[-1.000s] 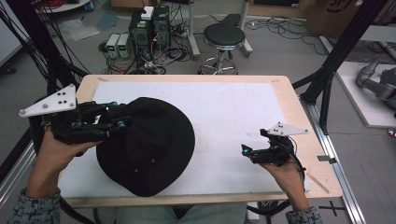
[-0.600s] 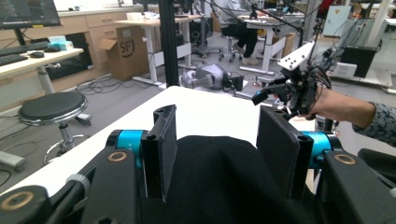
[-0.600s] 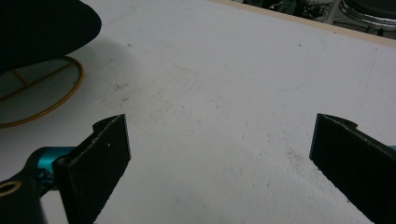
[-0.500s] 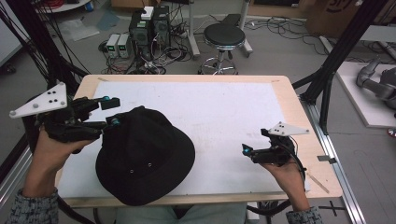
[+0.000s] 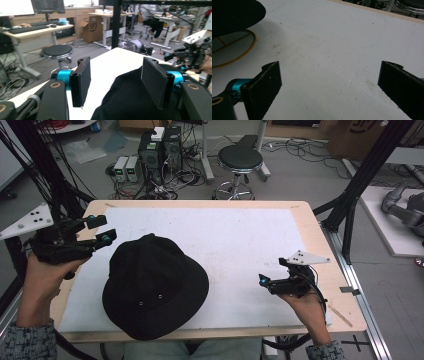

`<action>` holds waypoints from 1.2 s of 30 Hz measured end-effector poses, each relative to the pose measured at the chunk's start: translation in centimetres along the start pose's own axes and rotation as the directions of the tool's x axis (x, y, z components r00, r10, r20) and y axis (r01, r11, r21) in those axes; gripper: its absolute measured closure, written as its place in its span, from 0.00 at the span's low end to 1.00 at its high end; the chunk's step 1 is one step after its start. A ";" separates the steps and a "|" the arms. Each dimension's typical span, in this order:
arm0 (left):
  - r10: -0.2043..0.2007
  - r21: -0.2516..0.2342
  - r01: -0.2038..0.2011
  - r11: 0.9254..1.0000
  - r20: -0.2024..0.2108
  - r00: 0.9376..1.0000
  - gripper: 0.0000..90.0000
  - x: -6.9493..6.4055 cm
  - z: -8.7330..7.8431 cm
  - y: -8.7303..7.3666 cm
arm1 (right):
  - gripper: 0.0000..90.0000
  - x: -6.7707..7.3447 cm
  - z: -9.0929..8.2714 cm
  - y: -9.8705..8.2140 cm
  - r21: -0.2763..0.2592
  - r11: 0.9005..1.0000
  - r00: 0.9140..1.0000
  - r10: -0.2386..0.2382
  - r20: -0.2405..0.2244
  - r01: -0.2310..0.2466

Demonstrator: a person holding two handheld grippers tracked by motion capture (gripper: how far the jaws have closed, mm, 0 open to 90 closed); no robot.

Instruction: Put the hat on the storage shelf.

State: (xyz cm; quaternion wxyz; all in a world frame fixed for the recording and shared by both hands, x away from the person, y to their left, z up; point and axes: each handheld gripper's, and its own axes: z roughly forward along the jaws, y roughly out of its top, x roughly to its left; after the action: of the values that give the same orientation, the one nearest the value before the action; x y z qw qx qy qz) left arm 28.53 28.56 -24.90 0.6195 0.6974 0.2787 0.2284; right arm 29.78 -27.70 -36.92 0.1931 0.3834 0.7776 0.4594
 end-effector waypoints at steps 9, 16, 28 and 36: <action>-0.015 0.031 0.018 0.999 -0.091 0.996 0.39 1.5 -0.3 -1.2 | 0.05 -0.1 0.6 0.3 -0.002 1.000 1.000 0.002 -0.016 -0.002; 0.000 0.073 0.011 0.997 -0.155 0.988 0.35 2.5 -0.6 -2.3 | 0.05 -0.1 1.2 0.5 0.002 1.000 1.000 -0.002 -0.028 0.003; 0.010 0.188 0.036 0.982 -0.243 0.970 0.27 3.8 0.1 -5.0 | 0.05 -0.2 1.9 1.0 -0.005 1.000 0.999 -0.010 -0.047 0.010; 0.023 0.243 0.045 0.969 -0.269 0.963 0.26 4.4 0.4 -6.4 | 0.05 0.1 2.3 1.2 0.000 1.000 0.998 -0.016 -0.058 0.016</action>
State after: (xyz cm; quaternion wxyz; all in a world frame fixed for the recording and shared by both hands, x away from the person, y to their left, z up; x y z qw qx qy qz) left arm 31.40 31.75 -31.44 0.4854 0.7298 0.3906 0.2815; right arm 31.73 -25.96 -36.99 0.1742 0.3637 0.7859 0.4687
